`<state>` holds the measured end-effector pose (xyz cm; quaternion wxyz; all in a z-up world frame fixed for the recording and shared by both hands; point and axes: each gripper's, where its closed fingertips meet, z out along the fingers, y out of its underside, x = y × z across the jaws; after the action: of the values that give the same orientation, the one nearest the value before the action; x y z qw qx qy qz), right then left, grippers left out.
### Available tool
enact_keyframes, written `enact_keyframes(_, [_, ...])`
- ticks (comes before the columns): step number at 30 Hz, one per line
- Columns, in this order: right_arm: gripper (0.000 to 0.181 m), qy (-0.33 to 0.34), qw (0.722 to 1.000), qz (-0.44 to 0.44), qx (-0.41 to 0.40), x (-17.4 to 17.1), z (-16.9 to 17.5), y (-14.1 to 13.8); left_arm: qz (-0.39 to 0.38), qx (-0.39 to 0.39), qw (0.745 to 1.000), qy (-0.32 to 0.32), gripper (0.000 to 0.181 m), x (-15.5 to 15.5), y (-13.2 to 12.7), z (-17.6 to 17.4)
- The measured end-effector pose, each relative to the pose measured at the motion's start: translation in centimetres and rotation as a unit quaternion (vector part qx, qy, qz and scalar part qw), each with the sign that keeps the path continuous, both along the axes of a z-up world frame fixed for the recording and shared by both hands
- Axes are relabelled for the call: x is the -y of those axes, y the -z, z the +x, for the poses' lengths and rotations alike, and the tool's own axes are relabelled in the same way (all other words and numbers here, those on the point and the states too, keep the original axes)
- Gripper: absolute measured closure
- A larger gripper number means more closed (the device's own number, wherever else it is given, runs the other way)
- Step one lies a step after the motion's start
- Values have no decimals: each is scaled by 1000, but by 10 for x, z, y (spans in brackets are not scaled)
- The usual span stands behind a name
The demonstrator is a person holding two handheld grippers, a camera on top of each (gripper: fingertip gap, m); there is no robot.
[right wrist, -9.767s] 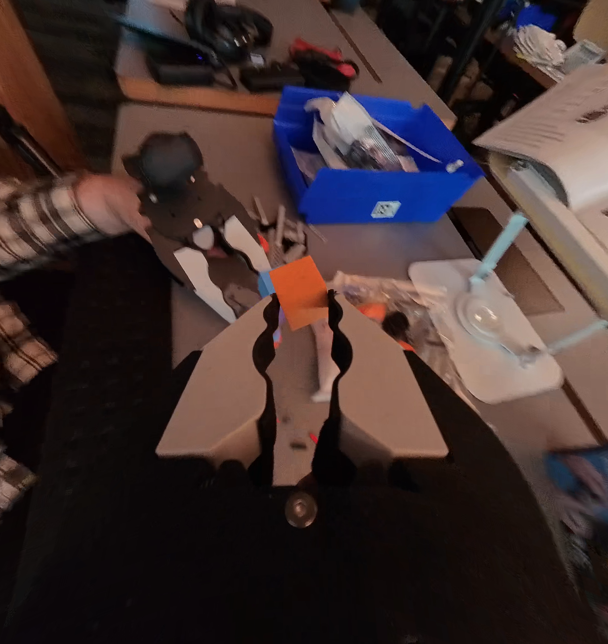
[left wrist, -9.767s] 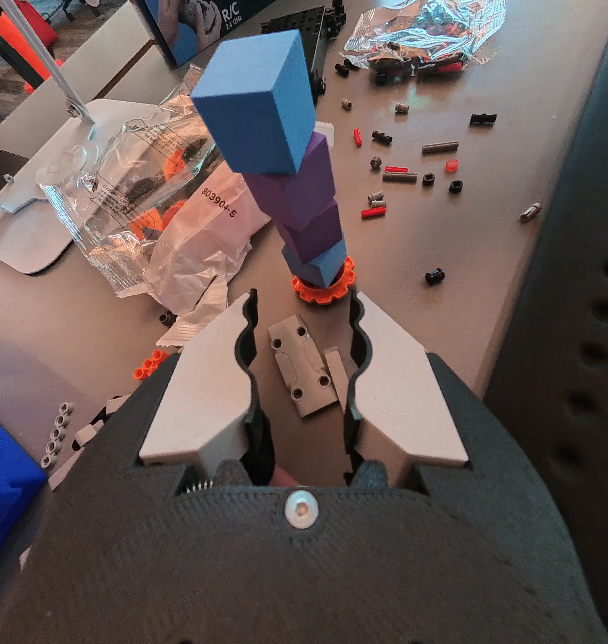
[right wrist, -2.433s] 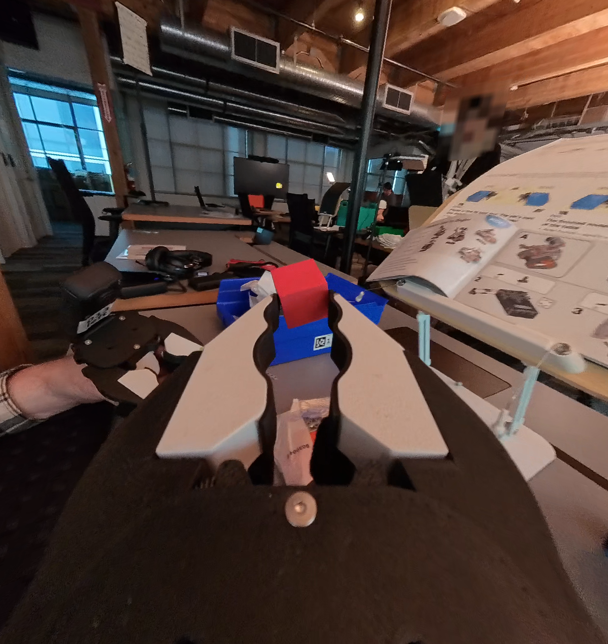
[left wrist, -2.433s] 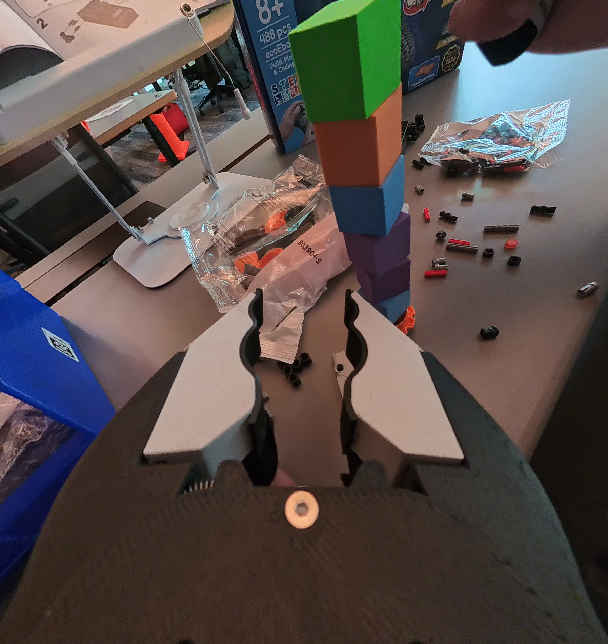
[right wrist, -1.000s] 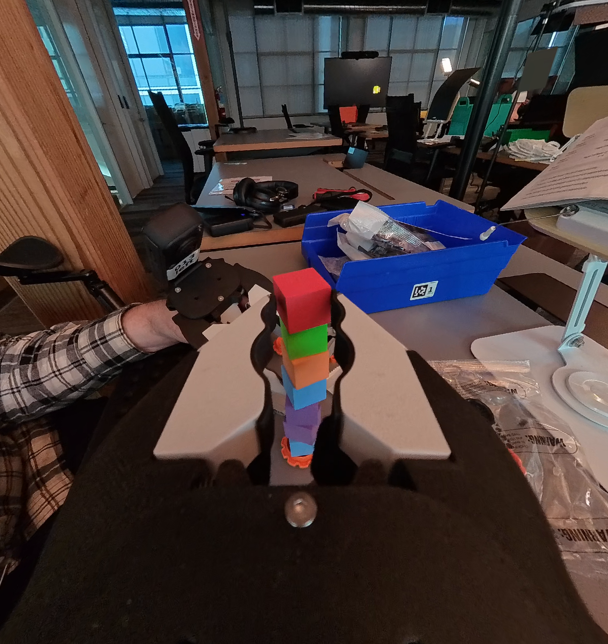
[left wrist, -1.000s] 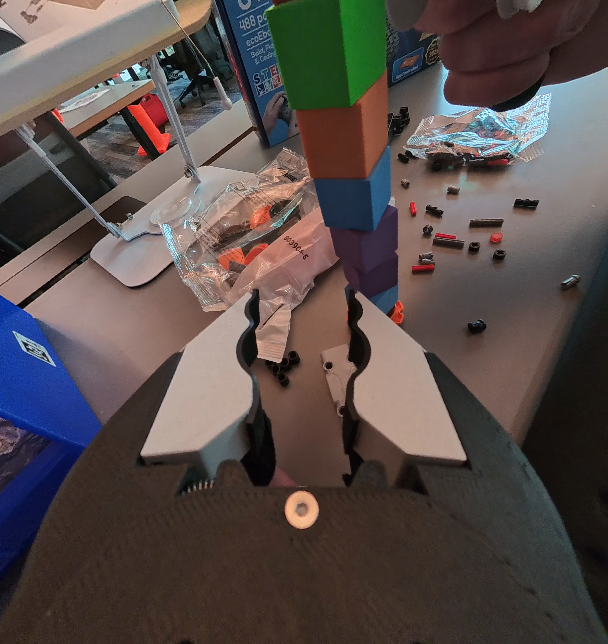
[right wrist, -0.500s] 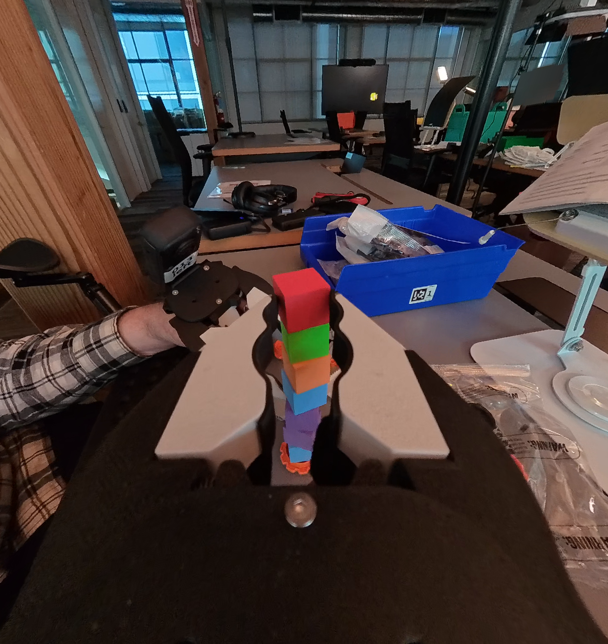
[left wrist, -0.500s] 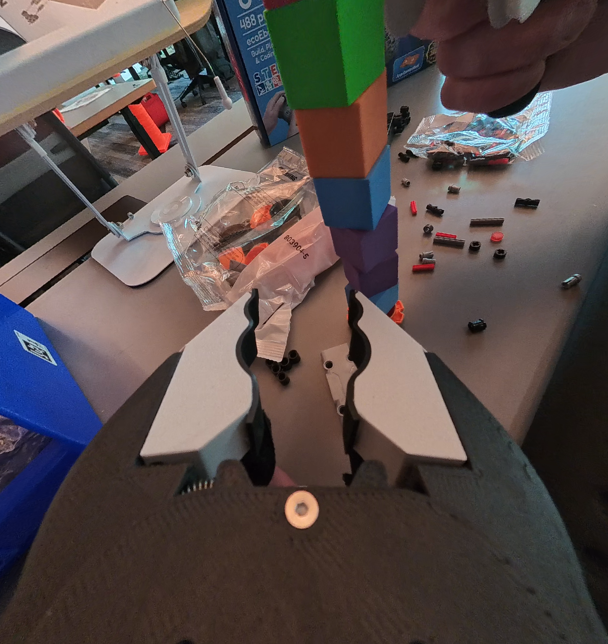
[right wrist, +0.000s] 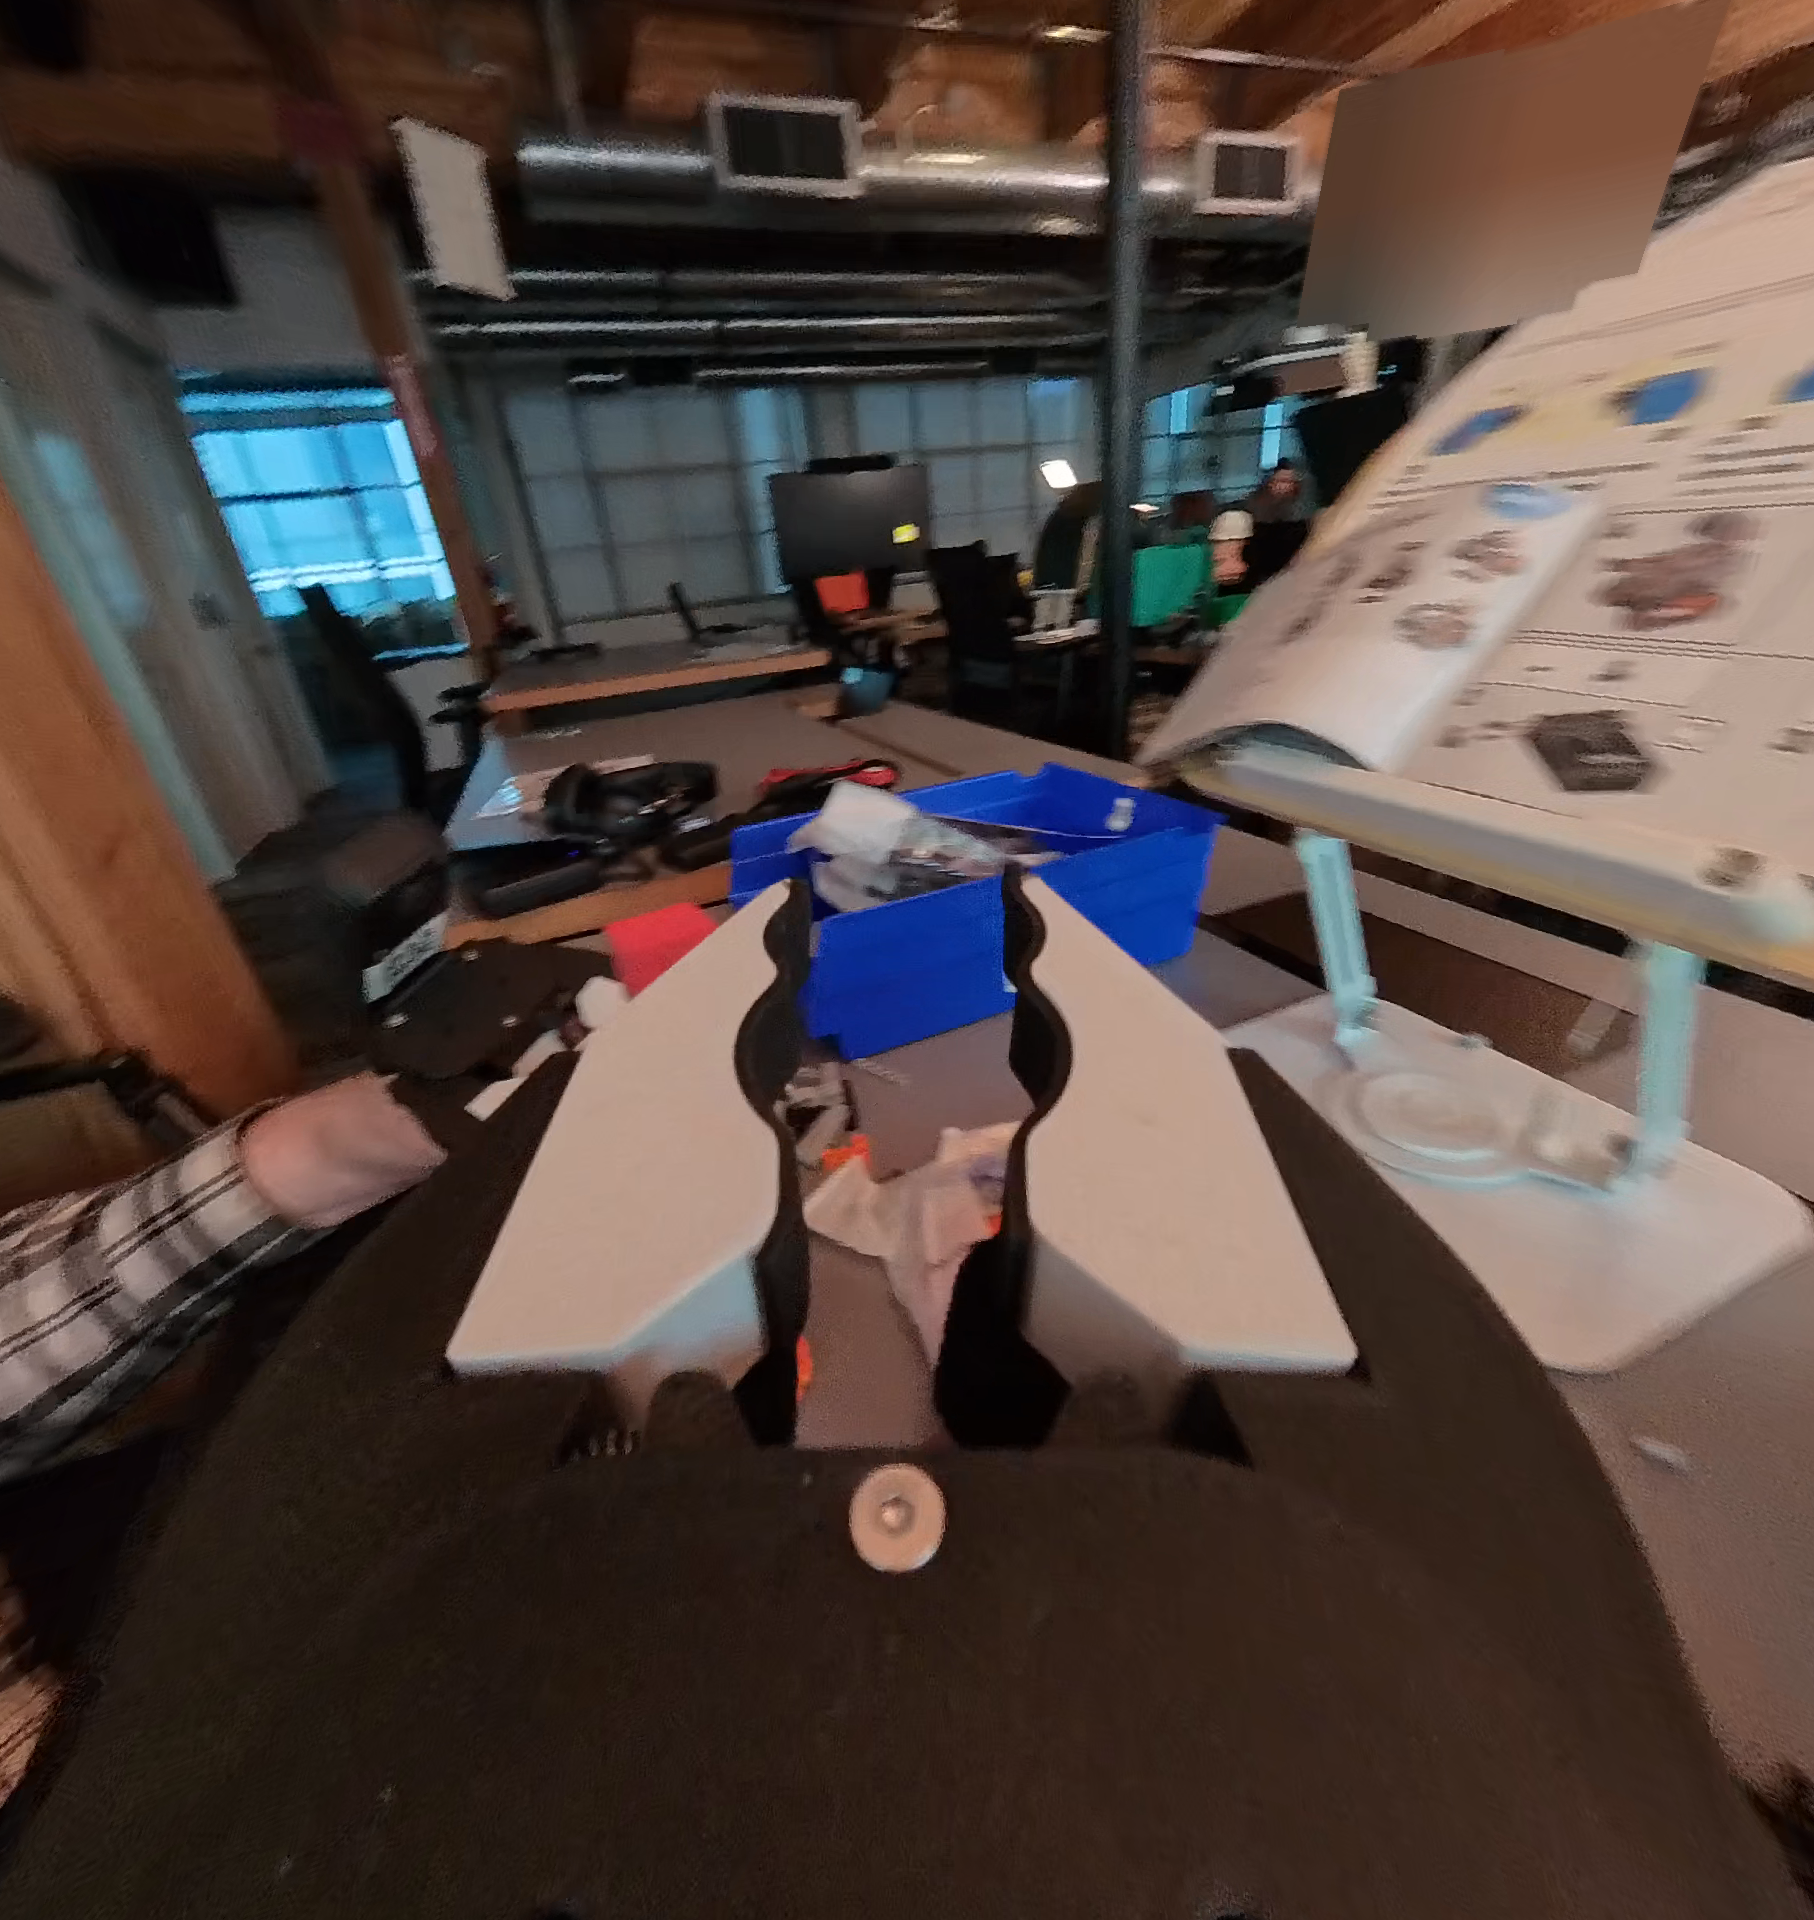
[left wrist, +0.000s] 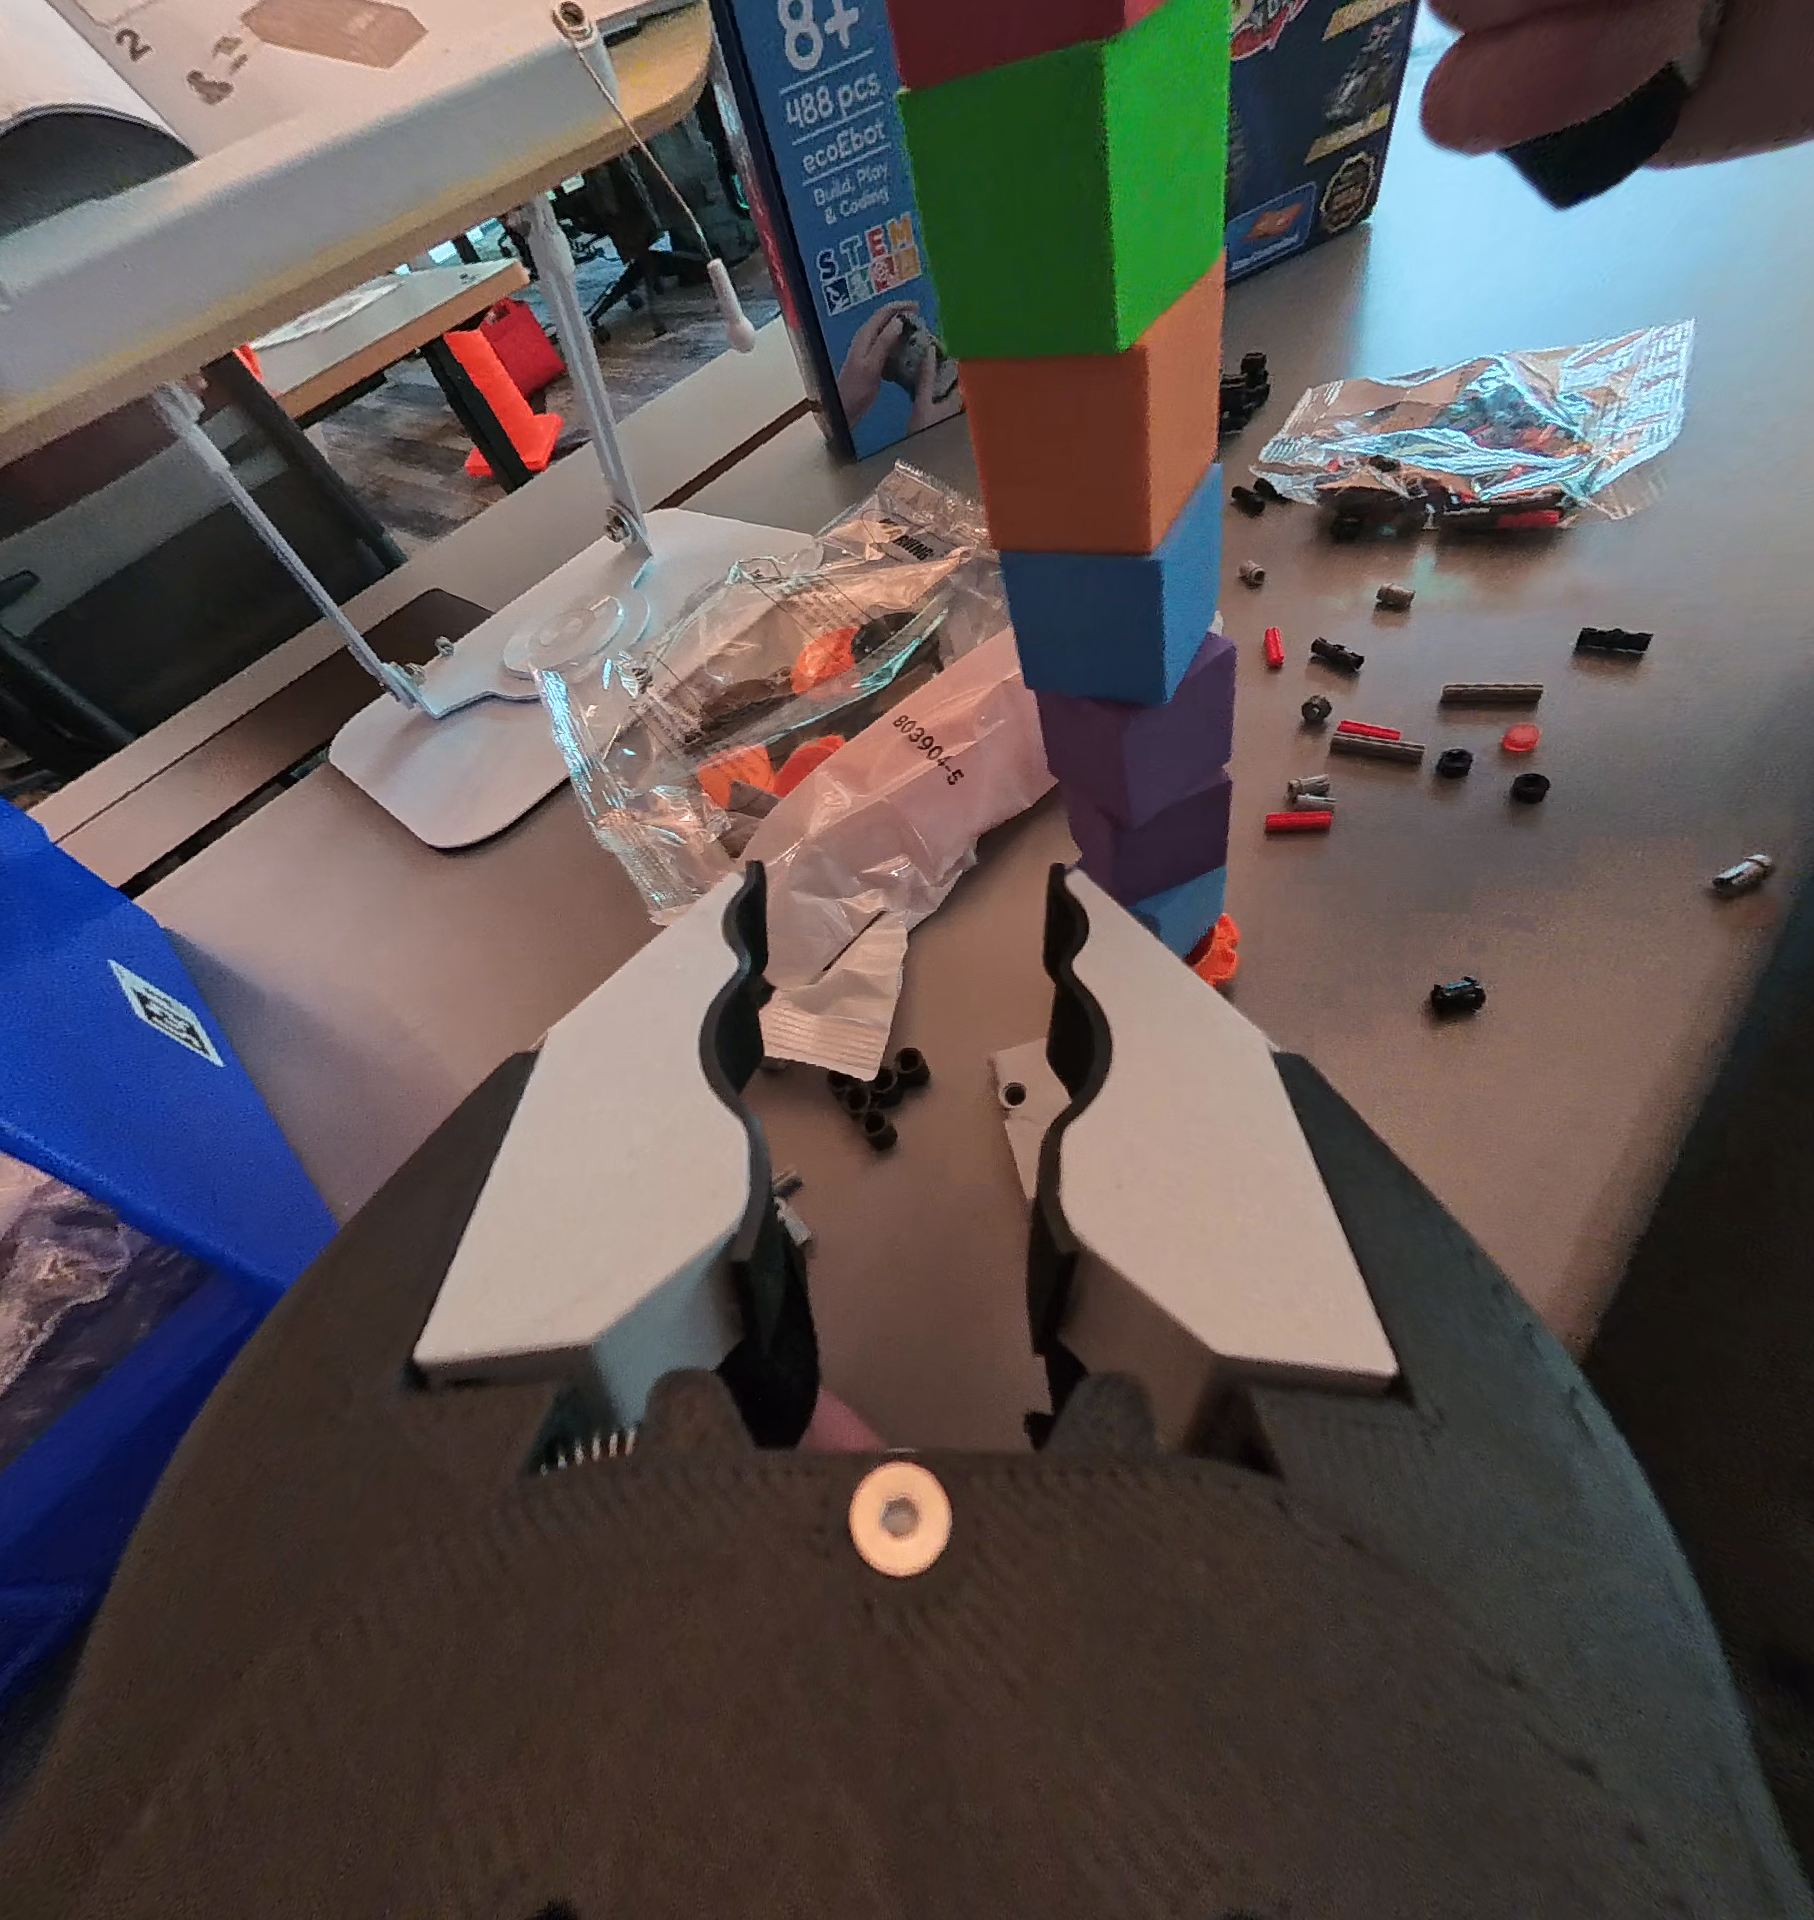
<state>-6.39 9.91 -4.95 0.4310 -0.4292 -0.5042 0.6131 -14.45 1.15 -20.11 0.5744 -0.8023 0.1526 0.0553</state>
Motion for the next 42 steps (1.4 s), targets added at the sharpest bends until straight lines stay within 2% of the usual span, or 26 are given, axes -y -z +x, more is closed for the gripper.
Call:
enact_keyframes(4, [147,85,996,-7,39,-51,11,18,-11,-13,999,-31,131,-3,2,-13])
enact_keyframes(9, [147,115,990,-27,80,-74,12,39,-15,-46,998,-50,130,-8,-3,-20])
enact_keyframes(12, [150,119,985,-7,124,-74,8,56,-38,-57,997,-37,131,-16,-2,-16])
enact_keyframes(16, [154,140,959,75,236,-76,-1,103,-76,-45,995,-39,133,-32,3,-28])
enact_keyframes(20, [158,103,926,105,349,-59,-7,151,-88,-12,996,-6,135,-52,1,-29])
enact_keyframes(23, [168,77,908,121,393,-42,-16,175,-97,-17,995,18,135,-65,4,-25])
enact_keyframes(26, [172,80,889,157,422,-37,-27,193,-108,-23,993,33,135,-72,9,-22])
enact_keyframes(33, [181,74,885,179,423,-27,-56,205,-122,-34,991,43,134,-74,19,-20])
enact_keyframes(37, [181,62,895,185,401,-20,-74,206,-133,-55,989,44,134,-76,28,-21])
enact_keyframes(42, [181,81,903,194,374,-24,-78,192,-157,-77,984,39,134,-80,44,-25])
